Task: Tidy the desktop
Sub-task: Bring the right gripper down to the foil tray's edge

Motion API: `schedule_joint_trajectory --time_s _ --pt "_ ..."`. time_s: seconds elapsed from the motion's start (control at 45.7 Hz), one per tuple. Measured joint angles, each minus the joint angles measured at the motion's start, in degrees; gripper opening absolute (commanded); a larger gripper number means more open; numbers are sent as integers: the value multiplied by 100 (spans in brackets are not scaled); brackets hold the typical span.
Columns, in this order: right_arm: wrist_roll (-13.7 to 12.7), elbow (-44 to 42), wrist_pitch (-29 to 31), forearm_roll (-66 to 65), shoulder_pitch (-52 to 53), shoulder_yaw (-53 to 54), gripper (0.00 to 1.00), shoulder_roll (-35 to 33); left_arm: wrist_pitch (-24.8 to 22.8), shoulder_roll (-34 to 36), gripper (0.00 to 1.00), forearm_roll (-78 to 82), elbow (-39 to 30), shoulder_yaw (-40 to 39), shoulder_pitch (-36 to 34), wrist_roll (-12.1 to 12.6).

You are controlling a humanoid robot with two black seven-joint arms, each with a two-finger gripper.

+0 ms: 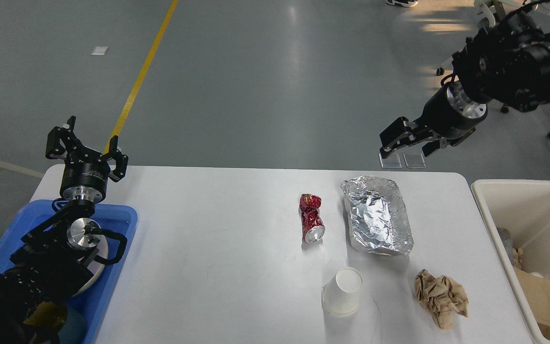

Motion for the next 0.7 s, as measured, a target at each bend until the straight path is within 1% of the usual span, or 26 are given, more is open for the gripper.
schedule_joint_trajectory --time_s 0.088,0.285,0.416,0.701 --pt "-12 -6 -454 151 -436 -16 100 -141 0 0 97 -1 1 0 0 0" --pt "-18 -32 -977 540 -1117 -28 100 -262 0 0 96 1 -2 -4 0 0" --pt "-18 -247 -1434 873 -1677 49 100 -269 0 0 97 0 -2 -4 0 0" --pt "-18 -683 -1978 1106 -2670 231 100 -271 0 0 96 2 -5 -1 0 0"
